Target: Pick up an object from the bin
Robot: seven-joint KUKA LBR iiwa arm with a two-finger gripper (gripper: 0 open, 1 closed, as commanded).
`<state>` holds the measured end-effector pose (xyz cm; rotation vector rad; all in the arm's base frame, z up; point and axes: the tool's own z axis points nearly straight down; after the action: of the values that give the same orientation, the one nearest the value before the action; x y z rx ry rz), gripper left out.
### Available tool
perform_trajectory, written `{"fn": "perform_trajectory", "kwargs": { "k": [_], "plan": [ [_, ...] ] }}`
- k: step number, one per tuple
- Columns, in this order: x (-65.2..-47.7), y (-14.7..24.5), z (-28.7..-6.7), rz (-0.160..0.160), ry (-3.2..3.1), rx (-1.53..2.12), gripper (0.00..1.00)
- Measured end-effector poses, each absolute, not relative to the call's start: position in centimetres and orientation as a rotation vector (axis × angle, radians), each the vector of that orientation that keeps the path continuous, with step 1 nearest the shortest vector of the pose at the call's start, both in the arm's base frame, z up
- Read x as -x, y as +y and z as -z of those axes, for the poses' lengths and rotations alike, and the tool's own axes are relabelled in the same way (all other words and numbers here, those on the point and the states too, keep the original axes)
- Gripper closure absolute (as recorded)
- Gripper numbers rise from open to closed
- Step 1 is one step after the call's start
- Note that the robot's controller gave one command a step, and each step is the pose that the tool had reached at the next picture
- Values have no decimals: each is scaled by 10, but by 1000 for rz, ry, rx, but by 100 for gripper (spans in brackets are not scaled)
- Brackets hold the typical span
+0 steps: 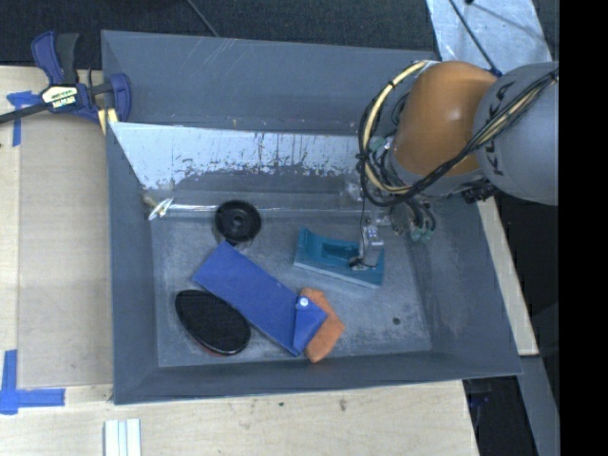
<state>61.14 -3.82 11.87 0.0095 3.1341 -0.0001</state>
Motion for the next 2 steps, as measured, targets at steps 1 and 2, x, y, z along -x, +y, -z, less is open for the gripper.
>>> {"fn": "perform_trajectory", "kwargs": {
  "k": [1,2],
  "plan": [
    [-584,-31,-82,-2,3134,-1,0],
    [-606,-27,-73,0,3141,-87,100]
  ]
}}
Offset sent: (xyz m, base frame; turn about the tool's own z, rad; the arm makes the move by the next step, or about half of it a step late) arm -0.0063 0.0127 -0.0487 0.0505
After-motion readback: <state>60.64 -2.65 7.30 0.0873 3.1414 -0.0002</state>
